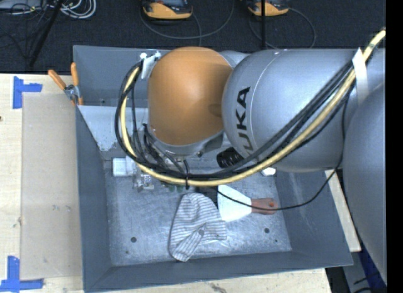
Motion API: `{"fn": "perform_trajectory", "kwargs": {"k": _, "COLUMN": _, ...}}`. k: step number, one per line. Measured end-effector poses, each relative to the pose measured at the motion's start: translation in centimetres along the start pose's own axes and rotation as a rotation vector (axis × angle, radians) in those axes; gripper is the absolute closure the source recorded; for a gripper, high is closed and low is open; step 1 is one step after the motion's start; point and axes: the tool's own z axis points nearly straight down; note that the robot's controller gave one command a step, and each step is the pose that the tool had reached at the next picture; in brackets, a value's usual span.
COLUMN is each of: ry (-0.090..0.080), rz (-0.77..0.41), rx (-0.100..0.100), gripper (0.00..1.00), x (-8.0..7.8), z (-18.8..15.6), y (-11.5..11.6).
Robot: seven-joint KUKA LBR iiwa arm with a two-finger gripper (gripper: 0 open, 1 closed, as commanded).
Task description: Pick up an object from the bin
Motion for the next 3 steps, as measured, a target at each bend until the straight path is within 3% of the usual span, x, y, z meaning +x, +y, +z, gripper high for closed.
{"fn": "perform_trajectory", "kwargs": {"k": 1, "ry": 0.011, "rz": -0.209, "rx": 0.003, "gripper": 1.0, "x": 1.0, "z": 2.3, "y": -0.1}}
{"fn": "perform_trajectory", "kwargs": {"k": 2, "ry": 0.007, "rz": -0.312, "rx": 0.001, "gripper": 0.0, "x": -1.7, "z": 8.5, "y": 0.2}}
{"fn": "perform_trajectory", "kwargs": {"k": 3, "ry": 0.006, "rz": -0.311, "rx": 0.001, "gripper": 0.0, "x": -1.7, "z": 8.4, "y": 0.1}}
